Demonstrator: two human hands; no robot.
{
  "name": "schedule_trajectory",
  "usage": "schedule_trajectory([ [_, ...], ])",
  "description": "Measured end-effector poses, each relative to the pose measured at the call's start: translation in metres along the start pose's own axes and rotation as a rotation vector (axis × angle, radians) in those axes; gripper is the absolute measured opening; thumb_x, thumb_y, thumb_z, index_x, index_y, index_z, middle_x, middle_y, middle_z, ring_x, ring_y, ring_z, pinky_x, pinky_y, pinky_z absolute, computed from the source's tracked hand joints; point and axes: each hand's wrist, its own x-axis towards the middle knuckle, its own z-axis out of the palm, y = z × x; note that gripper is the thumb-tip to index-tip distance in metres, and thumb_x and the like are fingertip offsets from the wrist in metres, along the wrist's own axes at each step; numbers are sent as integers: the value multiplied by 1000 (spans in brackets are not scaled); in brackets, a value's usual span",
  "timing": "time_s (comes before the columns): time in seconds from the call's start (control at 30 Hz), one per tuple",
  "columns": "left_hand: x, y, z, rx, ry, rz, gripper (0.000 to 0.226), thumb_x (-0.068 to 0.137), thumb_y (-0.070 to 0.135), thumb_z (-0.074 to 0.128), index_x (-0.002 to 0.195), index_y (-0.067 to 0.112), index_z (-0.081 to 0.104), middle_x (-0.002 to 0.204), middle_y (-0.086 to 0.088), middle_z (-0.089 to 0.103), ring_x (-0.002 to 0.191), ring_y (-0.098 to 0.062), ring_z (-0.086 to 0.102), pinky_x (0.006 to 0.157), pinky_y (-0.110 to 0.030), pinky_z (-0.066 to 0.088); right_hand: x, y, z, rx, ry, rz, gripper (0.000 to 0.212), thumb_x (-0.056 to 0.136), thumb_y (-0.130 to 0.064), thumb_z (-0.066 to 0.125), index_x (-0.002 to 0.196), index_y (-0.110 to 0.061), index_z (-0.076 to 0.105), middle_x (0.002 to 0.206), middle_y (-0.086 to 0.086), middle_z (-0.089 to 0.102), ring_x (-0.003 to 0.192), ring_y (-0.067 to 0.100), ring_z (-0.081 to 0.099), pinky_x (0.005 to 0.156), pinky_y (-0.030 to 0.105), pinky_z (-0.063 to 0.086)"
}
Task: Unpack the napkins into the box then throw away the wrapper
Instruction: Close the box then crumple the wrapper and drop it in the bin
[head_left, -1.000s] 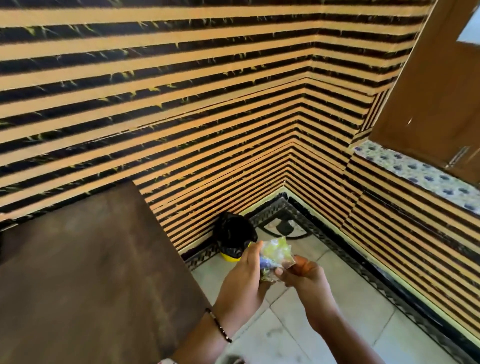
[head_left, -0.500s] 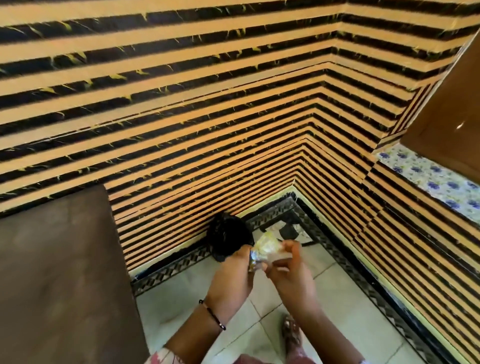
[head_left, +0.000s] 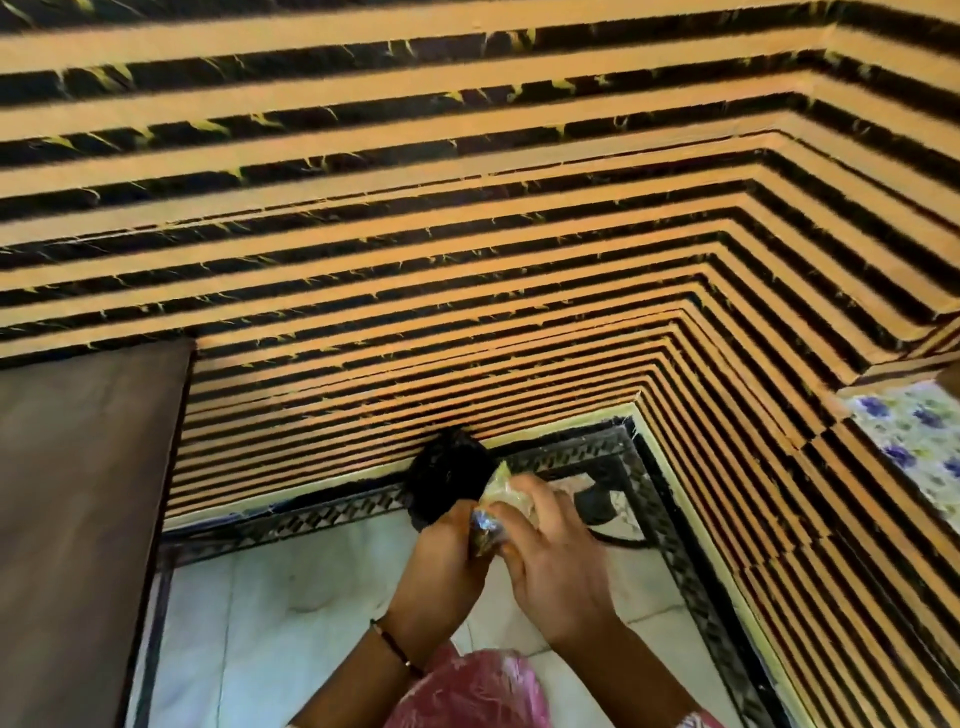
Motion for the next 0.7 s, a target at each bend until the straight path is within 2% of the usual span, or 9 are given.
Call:
schedule_trajectory([
  [0.07, 9, -1, 3, -43, 14, -43, 14, 85, 13, 62, 97, 17, 56, 80, 13, 59, 71, -7, 59, 60, -5, 39, 11, 7, 6, 72, -4, 79, 55, 58, -13, 82, 103, -32, 57, 127, 0, 40, 101, 24, 61, 70, 29, 57],
  [0.2, 38, -18, 6, -105, 48, -46, 19, 86, 18, 61, 101, 22, 51, 87, 11, 62, 73, 7, 56, 63, -3, 38, 38, 21, 31, 278, 12, 209, 59, 70, -2, 71, 107, -43, 50, 137, 2, 33, 105, 11, 48, 81, 16, 48],
  [0.27, 55, -29, 4, -163, 36, -70, 22, 84, 21, 57, 105, 23, 50, 93, 9, 64, 79, 5, 58, 66, -5, 40, 58, 29, 45, 342, -39, 206, 57, 75, 0, 65, 109, -43, 48, 130, -1, 44, 105, 10, 52, 82, 16, 50],
  [0.33, 67, -36, 2, -230, 26, -103, 24, 82, 23, 55, 106, 25, 50, 95, 8, 65, 85, -3, 61, 71, -16, 47, 75, 37, 53, 409, -132, 207, 48, 77, -1, 62, 107, -39, 55, 116, -8, 53, 105, 10, 55, 83, 22, 52],
  [0.4, 82, -51, 4, -302, 11, -141, 26, 82, 23, 56, 107, 27, 50, 97, 8, 65, 89, -6, 62, 75, -25, 51, 97, 48, 65, 417, -204, 207, 38, 76, -4, 61, 101, -32, 62, 104, -12, 56, 97, 7, 57, 78, 20, 51],
  [0.5, 102, -76, 12, -357, -17, -213, 49, 83, 37, 58, 127, 33, 38, 111, 7, 63, 96, -7, 62, 82, -32, 52, 127, 69, 86, 385, -291, 184, 30, 75, -3, 65, 93, -26, 65, 94, -15, 57, 86, 0, 56, 70, 13, 48],
  [0.6, 122, -114, 29, -292, -21, -324, 80, 77, 60, 55, 140, 23, 23, 125, 7, 53, 107, -9, 56, 89, -23, 47, 152, 99, 120, 353, -379, 213, 26, 75, -1, 67, 93, -20, 67, 95, -6, 62, 86, 9, 61, 71, 22, 51],
  [0.7, 133, -153, 47, -257, -30, -430, 99, 70, 84, 33, 141, 15, 26, 136, -4, 45, 117, -18, 52, 95, -19, 39, 167, 128, 148, 284, -468, 261, 26, 77, -3, 65, 98, -19, 68, 99, 0, 65, 86, 12, 61, 74, 16, 47],
])
